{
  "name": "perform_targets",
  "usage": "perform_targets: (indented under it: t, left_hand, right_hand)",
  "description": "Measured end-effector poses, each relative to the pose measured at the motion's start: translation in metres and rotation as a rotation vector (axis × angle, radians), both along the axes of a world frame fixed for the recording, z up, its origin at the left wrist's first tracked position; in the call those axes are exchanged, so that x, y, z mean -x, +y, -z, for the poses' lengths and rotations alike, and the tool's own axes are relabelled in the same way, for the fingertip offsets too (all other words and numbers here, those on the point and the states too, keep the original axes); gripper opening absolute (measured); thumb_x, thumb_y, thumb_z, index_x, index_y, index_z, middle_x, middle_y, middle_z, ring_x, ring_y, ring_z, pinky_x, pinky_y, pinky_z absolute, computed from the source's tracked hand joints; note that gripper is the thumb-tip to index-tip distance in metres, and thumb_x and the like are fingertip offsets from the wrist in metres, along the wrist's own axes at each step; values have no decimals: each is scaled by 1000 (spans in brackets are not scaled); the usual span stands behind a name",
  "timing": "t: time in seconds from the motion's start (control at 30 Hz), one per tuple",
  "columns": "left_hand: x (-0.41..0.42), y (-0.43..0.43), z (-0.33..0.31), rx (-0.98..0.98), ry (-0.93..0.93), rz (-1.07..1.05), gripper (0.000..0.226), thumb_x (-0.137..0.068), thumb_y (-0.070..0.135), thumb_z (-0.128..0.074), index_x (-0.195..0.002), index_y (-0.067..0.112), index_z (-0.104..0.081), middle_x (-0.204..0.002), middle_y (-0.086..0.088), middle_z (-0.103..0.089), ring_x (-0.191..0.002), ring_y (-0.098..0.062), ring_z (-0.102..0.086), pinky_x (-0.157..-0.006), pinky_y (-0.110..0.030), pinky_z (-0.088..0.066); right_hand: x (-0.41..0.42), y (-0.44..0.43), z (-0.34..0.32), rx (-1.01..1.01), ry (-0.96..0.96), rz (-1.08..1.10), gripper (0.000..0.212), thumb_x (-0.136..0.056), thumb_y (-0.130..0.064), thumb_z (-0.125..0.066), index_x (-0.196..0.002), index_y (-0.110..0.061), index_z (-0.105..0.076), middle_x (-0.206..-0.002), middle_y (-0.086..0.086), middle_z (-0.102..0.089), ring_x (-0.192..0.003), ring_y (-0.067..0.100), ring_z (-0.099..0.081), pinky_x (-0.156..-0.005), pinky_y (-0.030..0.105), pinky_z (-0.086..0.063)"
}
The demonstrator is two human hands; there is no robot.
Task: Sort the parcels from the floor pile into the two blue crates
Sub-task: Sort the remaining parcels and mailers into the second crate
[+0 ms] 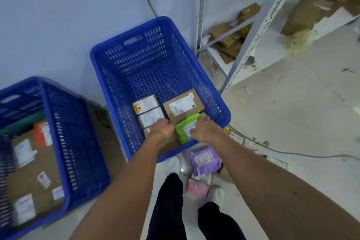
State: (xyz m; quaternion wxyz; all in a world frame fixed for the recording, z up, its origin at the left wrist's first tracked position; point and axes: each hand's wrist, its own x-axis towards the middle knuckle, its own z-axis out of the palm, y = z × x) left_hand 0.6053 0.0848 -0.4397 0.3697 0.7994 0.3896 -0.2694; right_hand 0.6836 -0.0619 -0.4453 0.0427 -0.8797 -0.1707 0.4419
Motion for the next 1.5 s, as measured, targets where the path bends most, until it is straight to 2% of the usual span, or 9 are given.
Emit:
perform_targets:
  t: [0.1,0.23,0.4,0.53,0.67,0.83,1.13,1.33,1.5]
  left_hand:
    - [18,-20,-25,-41,-55,-76,38,-101,37,-46,-95,7,-69,-112,-19,-70,-105,-36,-65,-89,-38,-51]
    - [47,-47,-51,-114,-137,-165,38,-101,35,-46,-107,6,-70,-113,-17,-70,-106,-36,-64,-90,-38,-52]
    - [90,-72,-69,-185,-238,-237,32,-98,31,-43,-105,13,-69,-103,-13,-72,-99,-35,-64,-86,-41,-54]
    - [125,-92,-68,-206,-248,-225,33,-99,31,-41,-105,18,-70,-97,-8,-71,-90,-29,-59,-77,-33,-48]
    - [166,-113,-50,-133,-212,-159,30,-98,33,-42,-101,22,-69,-99,-5,-71,-98,-29,-60,-87,-33,-50]
    - [225,-147,-17,-79,-191,-144,28,-98,34,-48,-107,21,-71,-115,-8,-71,-113,-34,-60,-99,-37,-48]
    - [276,-193,65,54,-59,-185,33,-98,40,-48,-119,24,-68,-128,-4,-66,-118,-28,-59,-95,-30,-45]
    - [263,-218,145,67,27,-198,35,-100,42,-45,-122,27,-66,-132,-4,-64,-118,-26,-59,-90,-27,-43]
    - [213,-261,244,145,15,-229,43,-94,40,-45,-119,16,-68,-127,-12,-66,-117,-32,-60,-91,-31,-46]
  right_hand:
    - [18,-30,-18,-14,-56,-63,60,-98,-40,-44,-146,-5,-34,-151,19,-31,-137,37,-36,-110,45,-37]
    - [40,-68,-30,-39,-114,-125,57,-97,-34,-42,-145,-3,-35,-149,20,-35,-135,37,-38,-112,45,-36]
    - [75,-114,-44,-8,-90,-107,57,-97,-35,-41,-145,-5,-37,-150,20,-36,-136,36,-38,-111,43,-36]
    - [111,-146,-43,38,-72,-76,65,-98,-34,-42,-154,-8,-22,-159,20,-22,-143,36,-30,-114,45,-33]
    - [150,-176,-37,60,-49,-57,59,-93,-35,-41,-147,-11,-37,-153,15,-33,-139,32,-37,-111,45,-36]
    - [201,-208,-18,87,-60,-98,55,-97,-37,-42,-144,-9,-39,-149,16,-37,-136,35,-40,-110,44,-36]
    - [236,-254,63,125,-15,-178,52,-96,-33,-43,-142,-10,-41,-141,14,-45,-132,34,-44,-100,41,-40]
    - [225,-277,145,115,46,-172,49,-95,-33,-45,-138,-11,-45,-137,11,-49,-127,31,-48,-97,39,-42]
    - [199,-309,251,122,68,-128,48,-97,-33,-45,-142,-14,-45,-142,10,-50,-129,31,-49,-102,38,-39]
